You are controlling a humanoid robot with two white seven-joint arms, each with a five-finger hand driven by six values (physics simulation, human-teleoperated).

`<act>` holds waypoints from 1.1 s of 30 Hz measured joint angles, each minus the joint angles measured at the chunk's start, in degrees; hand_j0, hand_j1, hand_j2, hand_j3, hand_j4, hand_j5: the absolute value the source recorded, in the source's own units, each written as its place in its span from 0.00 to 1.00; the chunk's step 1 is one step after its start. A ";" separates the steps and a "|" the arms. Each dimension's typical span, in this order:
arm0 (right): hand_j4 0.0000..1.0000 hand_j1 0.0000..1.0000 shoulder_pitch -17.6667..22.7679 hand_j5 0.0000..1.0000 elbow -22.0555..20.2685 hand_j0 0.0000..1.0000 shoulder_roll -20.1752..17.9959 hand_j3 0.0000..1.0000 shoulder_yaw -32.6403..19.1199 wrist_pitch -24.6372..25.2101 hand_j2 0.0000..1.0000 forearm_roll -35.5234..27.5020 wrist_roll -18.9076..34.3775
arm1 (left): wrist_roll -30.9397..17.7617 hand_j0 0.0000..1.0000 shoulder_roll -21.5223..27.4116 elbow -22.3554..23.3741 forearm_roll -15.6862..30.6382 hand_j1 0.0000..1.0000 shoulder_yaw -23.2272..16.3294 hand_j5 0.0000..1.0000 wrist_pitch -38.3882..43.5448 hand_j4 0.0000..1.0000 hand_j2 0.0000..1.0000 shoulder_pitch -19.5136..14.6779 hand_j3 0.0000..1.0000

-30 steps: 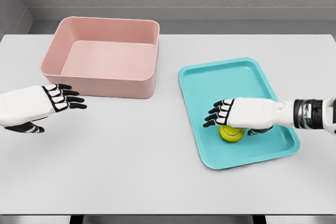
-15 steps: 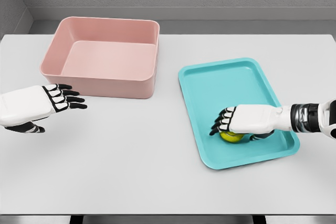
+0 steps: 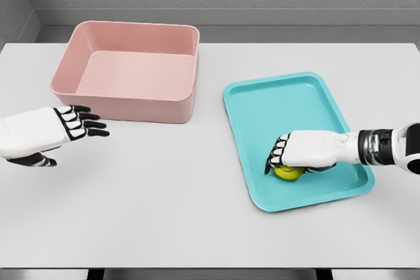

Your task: Put the tennis from the blue tray into the pink basket with both arms

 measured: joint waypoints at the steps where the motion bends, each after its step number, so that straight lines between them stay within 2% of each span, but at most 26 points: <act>1: 0.65 0.65 0.00 0.65 0.00 0.65 0.02 0.65 -0.03 0.00 0.65 0.03 0.00 | 0.01 1.00 -0.01 0.00 -0.01 1.00 0.01 1.00 0.00 1.00 1.00 0.00 1.00; 13: 0.53 0.53 -0.18 0.53 0.01 0.53 -0.01 0.53 -1.10 -0.01 0.53 -0.41 -0.08 | 0.00 1.00 -0.04 0.00 0.06 1.00 0.03 1.00 0.00 1.00 1.00 0.09 1.00; 20: 0.53 0.53 -0.35 0.53 -0.48 0.53 -0.31 0.53 -3.80 -0.01 0.53 -1.23 -0.16 | 0.00 1.00 -0.12 0.00 0.02 1.00 -0.02 1.00 0.00 1.00 1.00 0.18 1.00; 25: 0.53 0.53 -1.05 0.53 -3.30 0.53 -0.18 0.53 -5.55 -0.02 0.53 -1.90 -0.19 | 0.01 1.00 -0.13 0.00 0.01 1.00 -0.03 1.00 0.00 1.00 1.00 0.18 1.00; 33: 0.52 0.52 -3.34 0.52 -5.33 0.52 3.82 0.52 -5.99 -0.06 0.52 -2.01 -0.13 | 0.01 1.00 -0.13 0.00 -0.01 1.00 -0.03 1.00 0.00 1.00 1.00 0.18 1.00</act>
